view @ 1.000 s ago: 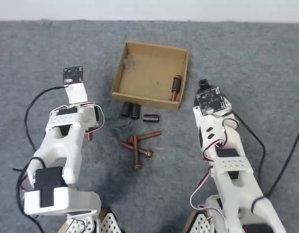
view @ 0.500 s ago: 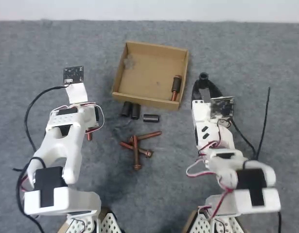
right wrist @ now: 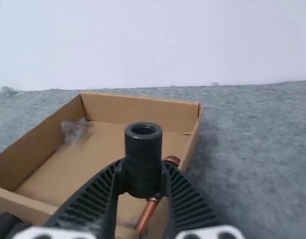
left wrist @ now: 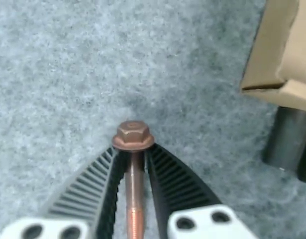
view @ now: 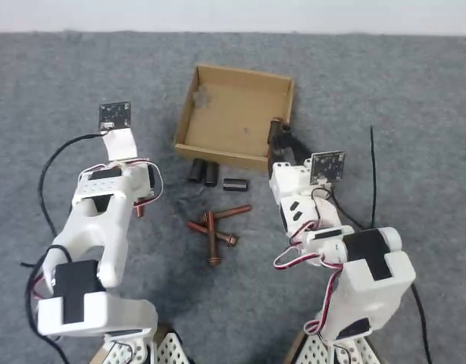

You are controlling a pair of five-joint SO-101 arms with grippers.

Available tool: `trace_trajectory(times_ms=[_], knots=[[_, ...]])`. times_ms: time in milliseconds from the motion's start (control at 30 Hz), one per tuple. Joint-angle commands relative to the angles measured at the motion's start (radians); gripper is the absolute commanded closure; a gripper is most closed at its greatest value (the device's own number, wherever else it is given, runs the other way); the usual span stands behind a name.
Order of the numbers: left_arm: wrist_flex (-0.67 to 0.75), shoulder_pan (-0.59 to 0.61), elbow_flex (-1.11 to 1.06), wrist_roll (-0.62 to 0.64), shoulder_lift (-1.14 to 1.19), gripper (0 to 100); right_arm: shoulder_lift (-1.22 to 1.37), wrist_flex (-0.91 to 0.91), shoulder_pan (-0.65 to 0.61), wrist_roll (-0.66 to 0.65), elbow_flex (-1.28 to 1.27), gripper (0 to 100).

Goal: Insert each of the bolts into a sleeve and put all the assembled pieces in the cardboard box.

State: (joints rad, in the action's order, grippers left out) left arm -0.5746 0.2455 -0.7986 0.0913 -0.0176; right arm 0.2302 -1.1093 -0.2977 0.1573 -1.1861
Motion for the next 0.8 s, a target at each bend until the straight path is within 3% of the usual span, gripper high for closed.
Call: trace_trajectory(times_ms=[0, 467, 633, 767], knots=[[0.032, -0.009, 0.012, -0.008, -0.048, 99, -0.044, -0.028, -0.012, 0.009, -0.023, 99.1], [0.031, -0.008, 0.01, -0.008, -0.048, 99, -0.067, -0.387, -0.091, 0.005, -0.336, 99.1], [0.034, -0.008, 0.001, -0.008, -0.051, 99, -0.059, -0.553, -0.093, -0.077, -0.468, 99.1], [0.034, -0.008, 0.001, -0.008, -0.051, 99, -0.058, -0.55, -0.087, -0.072, -0.468, 99.1]])
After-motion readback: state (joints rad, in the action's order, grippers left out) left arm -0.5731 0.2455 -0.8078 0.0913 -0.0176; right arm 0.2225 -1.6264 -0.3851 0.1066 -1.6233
